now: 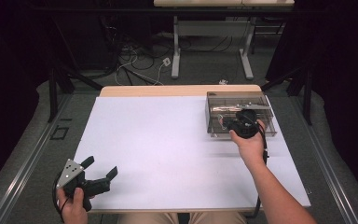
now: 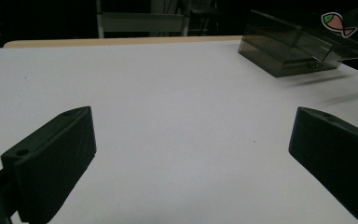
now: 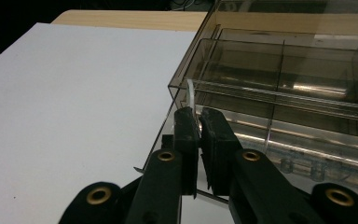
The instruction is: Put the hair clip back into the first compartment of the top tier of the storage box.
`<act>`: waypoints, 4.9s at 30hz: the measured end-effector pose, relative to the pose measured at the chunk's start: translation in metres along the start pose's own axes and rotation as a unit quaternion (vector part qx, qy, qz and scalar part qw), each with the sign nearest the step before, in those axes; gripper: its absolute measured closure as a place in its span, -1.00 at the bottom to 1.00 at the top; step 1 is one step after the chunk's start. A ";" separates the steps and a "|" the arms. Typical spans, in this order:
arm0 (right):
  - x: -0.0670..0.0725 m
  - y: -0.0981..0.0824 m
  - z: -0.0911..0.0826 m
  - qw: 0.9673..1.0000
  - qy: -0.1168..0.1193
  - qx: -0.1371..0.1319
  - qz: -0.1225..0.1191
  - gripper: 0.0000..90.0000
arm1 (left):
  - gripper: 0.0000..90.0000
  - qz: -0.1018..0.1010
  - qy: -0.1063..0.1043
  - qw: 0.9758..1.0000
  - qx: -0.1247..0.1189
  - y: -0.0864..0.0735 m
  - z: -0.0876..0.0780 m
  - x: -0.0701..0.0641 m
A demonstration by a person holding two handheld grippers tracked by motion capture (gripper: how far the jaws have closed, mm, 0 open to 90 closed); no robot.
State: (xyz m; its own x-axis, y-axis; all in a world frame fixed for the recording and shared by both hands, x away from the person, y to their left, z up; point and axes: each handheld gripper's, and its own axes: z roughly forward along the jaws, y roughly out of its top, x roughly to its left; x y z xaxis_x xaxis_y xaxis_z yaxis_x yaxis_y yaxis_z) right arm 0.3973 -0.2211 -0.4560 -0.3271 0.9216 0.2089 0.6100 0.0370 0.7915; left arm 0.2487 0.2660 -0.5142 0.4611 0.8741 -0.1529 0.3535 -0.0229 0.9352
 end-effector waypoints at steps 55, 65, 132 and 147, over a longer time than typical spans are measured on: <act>0.004 -0.008 0.004 1.000 0.014 0.010 -0.019 -0.15 | -0.99 -0.002 0.001 1.000 0.003 0.000 0.002 0.002; 0.012 -0.010 0.000 0.999 0.001 -0.011 -0.050 -0.62 | -0.99 -0.003 0.002 1.000 -0.001 0.000 0.000 0.002; 0.002 -0.128 -0.059 0.987 0.049 -0.081 -0.131 -0.66 | -0.99 0.003 0.016 1.000 0.005 -0.002 -0.002 -0.001; -0.009 -0.141 -0.059 0.988 0.057 -0.071 -0.122 -0.66 | -0.98 0.003 0.016 1.000 0.003 -0.002 -0.003 0.000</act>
State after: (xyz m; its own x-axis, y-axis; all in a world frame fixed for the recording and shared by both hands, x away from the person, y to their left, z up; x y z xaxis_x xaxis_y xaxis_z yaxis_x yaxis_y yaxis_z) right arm 0.2717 -0.2578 -0.5354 -0.5363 0.8419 0.0594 0.3985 0.1906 0.8972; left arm 0.2458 0.2678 -0.5149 0.4368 0.8892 -0.1360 0.3551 -0.0315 0.9343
